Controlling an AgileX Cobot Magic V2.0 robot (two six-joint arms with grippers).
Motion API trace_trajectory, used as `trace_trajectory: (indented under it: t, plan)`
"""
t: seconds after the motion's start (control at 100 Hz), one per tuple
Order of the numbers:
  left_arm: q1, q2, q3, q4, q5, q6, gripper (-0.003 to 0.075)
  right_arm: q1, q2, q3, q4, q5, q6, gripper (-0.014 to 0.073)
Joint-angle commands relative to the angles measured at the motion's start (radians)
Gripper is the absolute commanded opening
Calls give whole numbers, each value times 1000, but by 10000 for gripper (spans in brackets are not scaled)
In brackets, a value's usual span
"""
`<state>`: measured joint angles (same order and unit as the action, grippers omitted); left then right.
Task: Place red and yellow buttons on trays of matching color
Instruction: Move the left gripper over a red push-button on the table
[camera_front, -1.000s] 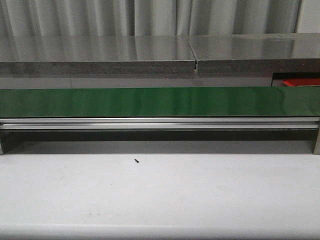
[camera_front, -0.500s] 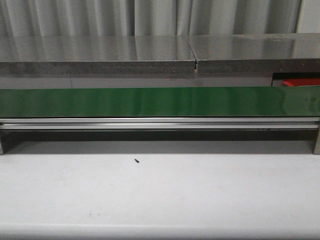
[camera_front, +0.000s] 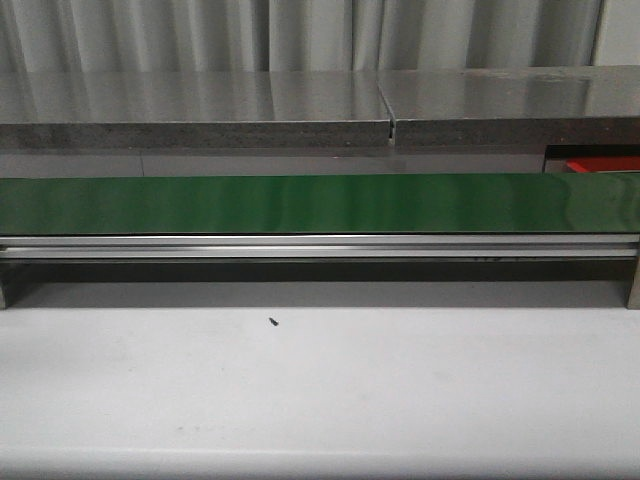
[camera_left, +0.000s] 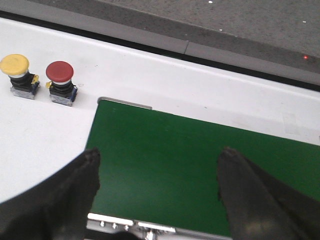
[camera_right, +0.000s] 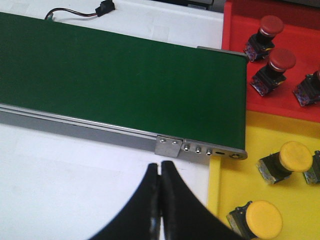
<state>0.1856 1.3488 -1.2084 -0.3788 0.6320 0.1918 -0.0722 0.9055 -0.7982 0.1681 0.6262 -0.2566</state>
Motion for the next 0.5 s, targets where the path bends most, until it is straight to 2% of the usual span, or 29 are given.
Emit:
trace_trajectory:
  t: [0.0, 0.3, 0.49]
  plan:
    - [25, 78, -122, -14, -15, -12, 463, 1, -8, -22, 4, -60, -11, -116]
    - [93, 423, -454, -16, 95, -41, 463, 1, -8, -22, 4, -60, -11, -116]
    - [108, 536, -559, -18, 93, -62, 463, 1, -8, -22, 4, -59, -11, -116]
